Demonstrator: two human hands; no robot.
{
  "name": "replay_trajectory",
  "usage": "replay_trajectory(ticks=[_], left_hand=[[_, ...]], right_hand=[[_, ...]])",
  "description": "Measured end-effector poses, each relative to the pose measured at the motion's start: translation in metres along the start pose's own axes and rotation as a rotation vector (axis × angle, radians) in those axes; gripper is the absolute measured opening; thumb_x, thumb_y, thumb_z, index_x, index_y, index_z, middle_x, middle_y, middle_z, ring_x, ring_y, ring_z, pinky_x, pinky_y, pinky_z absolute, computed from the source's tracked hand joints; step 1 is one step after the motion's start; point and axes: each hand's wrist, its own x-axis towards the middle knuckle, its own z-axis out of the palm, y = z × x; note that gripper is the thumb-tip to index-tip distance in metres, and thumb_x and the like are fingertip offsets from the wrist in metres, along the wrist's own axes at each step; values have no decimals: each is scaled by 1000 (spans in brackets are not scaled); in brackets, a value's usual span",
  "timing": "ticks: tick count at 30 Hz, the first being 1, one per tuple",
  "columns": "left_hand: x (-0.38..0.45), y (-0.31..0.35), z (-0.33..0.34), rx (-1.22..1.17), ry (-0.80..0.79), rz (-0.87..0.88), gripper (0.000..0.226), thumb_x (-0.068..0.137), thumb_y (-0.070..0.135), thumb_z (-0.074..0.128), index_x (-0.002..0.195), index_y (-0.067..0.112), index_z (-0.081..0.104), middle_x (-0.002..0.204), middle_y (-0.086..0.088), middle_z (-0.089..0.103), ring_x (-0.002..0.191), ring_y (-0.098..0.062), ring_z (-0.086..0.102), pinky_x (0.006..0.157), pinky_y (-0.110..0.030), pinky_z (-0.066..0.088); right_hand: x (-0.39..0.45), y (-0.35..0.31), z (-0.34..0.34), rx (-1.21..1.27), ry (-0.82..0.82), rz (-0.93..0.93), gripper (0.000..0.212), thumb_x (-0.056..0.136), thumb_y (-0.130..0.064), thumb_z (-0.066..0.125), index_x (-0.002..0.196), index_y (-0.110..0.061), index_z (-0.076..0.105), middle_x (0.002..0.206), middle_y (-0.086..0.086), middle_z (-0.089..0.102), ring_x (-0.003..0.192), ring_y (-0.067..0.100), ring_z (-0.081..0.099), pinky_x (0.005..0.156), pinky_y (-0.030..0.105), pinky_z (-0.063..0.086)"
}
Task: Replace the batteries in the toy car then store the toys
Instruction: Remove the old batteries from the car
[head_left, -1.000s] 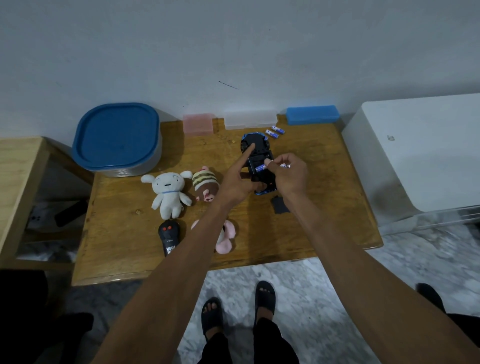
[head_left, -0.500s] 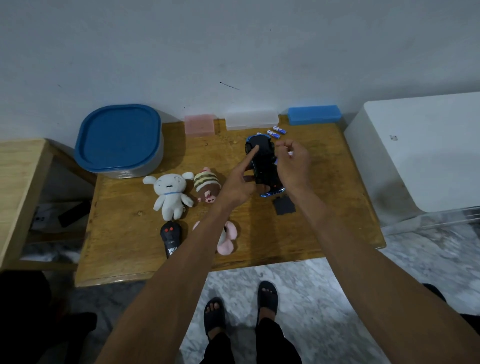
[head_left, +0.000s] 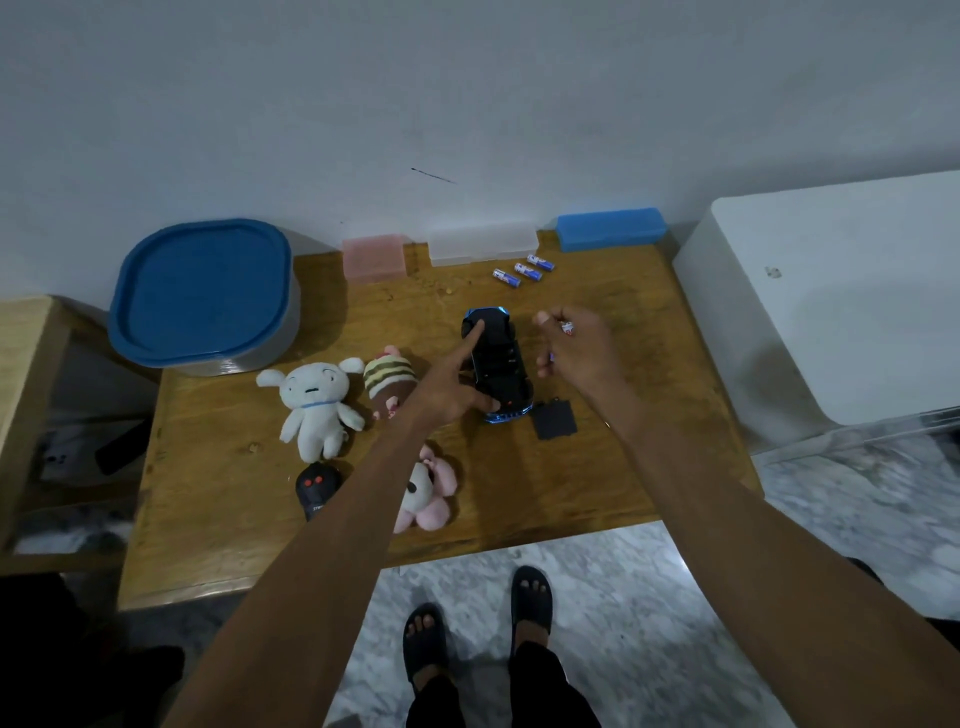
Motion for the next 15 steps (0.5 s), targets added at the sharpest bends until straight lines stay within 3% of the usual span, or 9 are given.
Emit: replay_trajectory(ticks=[2,4,7,10,15], left_hand=[[3,-1,-1,28,-1,-36,119,71,-20,76,160,34,18,155,-15,38,135,-35,48,107,-46,48],[6,-1,-1,58,1,-53,119,71,-20,76,160,32,16,158,-14,34,141,-35,41,107,-39,47],[8,0,0,34,11,-65,117,73,-22,74,161,29,15,159,-15,31,141,-35,39,90,-24,53],[12,0,0,70,16,-91,120,72,-19,77,160,33,14,158,-13,32,139,-34,43,101,-40,51],[20,11,4,348,75,-150,125,70,4,88,160,39,8,156,-9,29,140,-36,38,109,-56,44]], right_hand=[[4,9,-2,-27,-3,11,18,102,-24,55,108,-11,65,91,7,67,54,10,61,50,25,54],[8,16,-4,-52,-3,3,14,102,-24,55,107,-14,65,97,5,66,60,12,61,51,25,51],[14,26,-8,-106,19,-59,14,101,-24,57,105,-16,66,103,0,67,85,16,64,70,35,56],[18,31,-12,-171,38,-105,18,100,-26,60,106,-12,70,104,3,70,95,15,63,81,34,52],[26,34,-27,-199,90,-130,19,95,-33,66,102,-16,72,95,-3,72,85,8,64,72,25,51]])
